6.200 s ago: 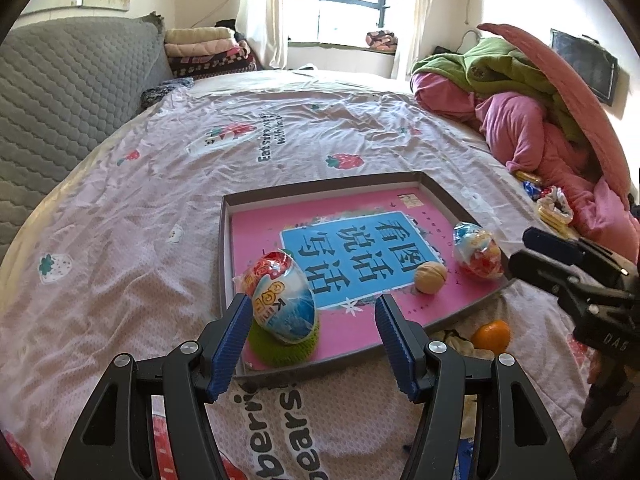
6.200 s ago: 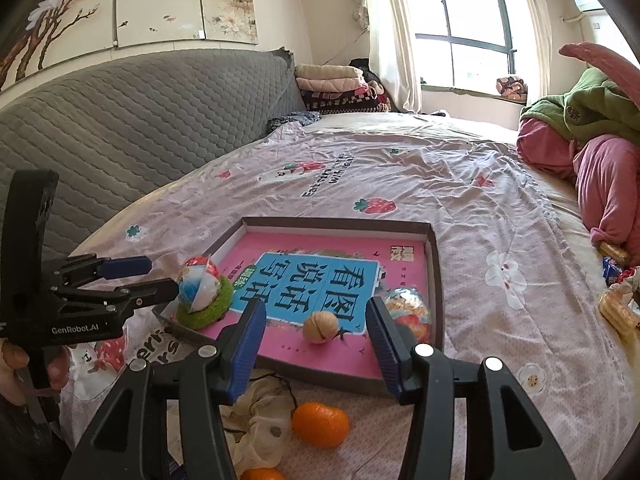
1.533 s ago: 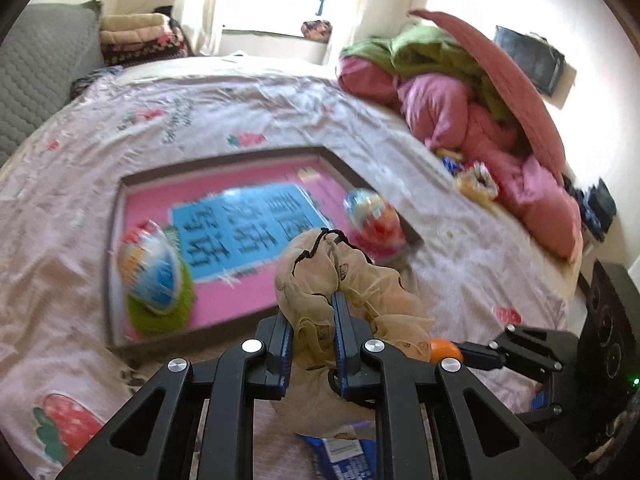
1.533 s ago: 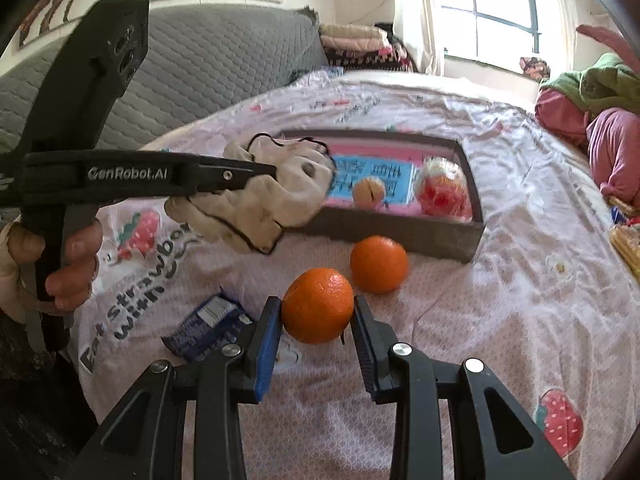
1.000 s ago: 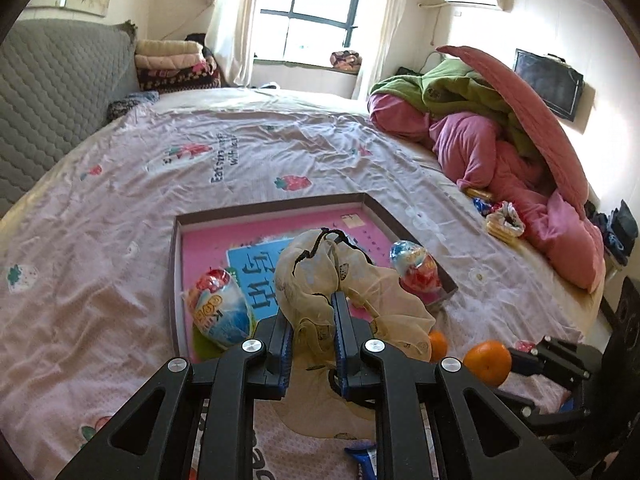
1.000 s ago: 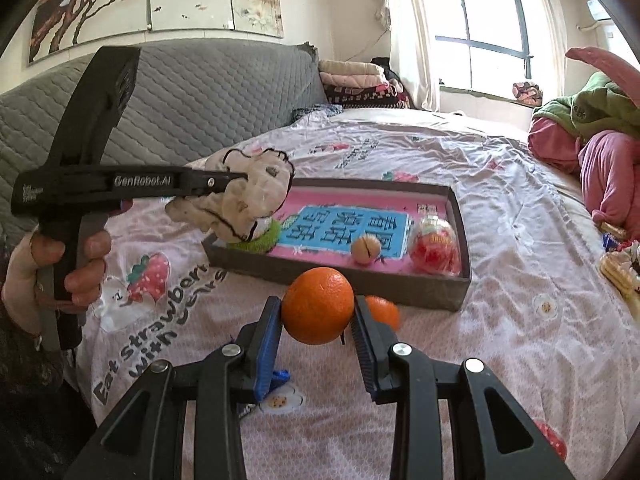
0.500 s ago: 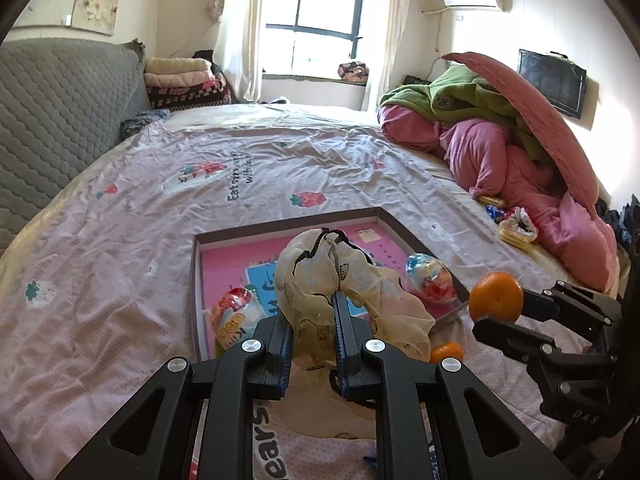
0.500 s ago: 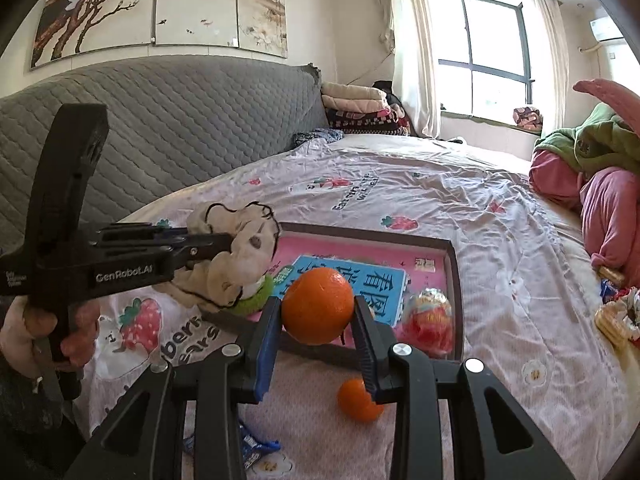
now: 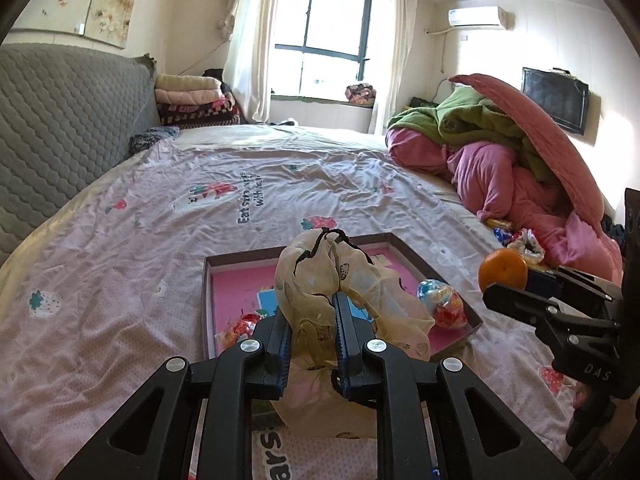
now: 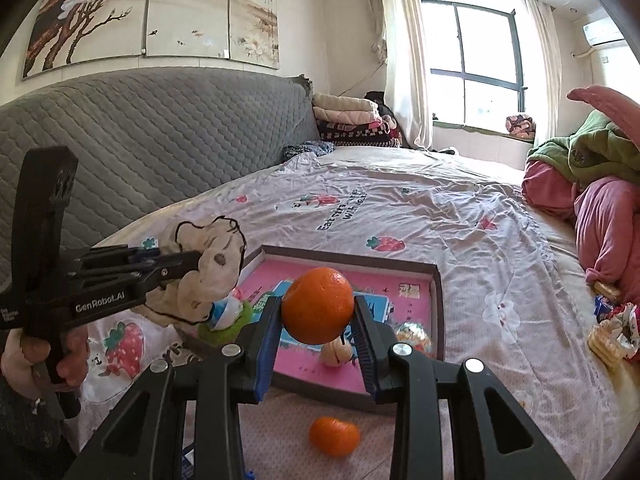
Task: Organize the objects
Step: 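Carry scrunchie over the grey box with left gripper while right gripper carries the orange over it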
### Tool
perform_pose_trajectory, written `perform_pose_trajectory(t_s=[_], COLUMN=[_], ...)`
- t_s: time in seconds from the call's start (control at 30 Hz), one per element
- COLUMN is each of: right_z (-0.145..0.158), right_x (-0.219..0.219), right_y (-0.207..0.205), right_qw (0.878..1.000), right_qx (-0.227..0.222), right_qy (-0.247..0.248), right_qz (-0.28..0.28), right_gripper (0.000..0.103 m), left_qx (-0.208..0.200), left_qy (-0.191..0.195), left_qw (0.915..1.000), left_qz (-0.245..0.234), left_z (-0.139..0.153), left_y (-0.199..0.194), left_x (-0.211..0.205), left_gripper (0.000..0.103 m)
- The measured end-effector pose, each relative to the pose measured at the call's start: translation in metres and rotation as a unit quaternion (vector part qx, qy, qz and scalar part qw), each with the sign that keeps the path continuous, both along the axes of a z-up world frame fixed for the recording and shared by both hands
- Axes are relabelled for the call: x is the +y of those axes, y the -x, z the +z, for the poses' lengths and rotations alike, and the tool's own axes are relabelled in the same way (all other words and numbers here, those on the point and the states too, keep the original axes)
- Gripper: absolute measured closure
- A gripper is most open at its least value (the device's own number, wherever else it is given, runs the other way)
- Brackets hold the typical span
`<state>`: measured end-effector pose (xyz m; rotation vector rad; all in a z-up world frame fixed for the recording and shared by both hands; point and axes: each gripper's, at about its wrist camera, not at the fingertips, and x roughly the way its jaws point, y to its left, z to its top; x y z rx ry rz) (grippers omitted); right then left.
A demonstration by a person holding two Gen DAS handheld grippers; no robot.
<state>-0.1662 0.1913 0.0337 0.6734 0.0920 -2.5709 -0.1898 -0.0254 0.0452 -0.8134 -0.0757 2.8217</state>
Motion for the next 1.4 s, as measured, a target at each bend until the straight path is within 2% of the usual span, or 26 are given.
perform_pose_trajectory(t_s=[0.3, 0.53, 0.73, 1.1, 1.4], right_z=[0.008, 0.008, -0.005, -0.031, -0.052], right_x=[-0.008, -0.013, -0.011, -0.005, -0.006], right_y=[0.019, 0.031, 0.037, 0.048, 0.054], right_qw=[1.000, 1.000, 1.000, 0.998, 0.995], right_qx=[0.016, 0.020, -0.003, -0.056, -0.093], right_qy=[-0.002, -0.009, -0.016, -0.015, -0.037], right_qz=[0.007, 0.011, 0.009, 0.007, 0.005], right_gripper=[0.067, 0.067, 0.067, 0.067, 0.067], left_qx=[0.005, 0.008, -0.002, -0.043, -0.073], left_qy=[-0.017, -0.015, 0.000, 0.016, 0.024], left_qw=[0.9997, 0.9997, 1.0000, 0.9989, 0.9967], left_qz=[0.019, 0.020, 0.007, -0.014, -0.025], left_z=[0.005, 0.006, -0.006, -0.038, -0.057], left_y=[0.011, 0.020, 0.027, 0.040, 0.048], left_x=[-0.013, -0.013, 0.001, 0.020, 0.028], left_gripper=[0.084, 0.084, 0.084, 0.084, 0.083])
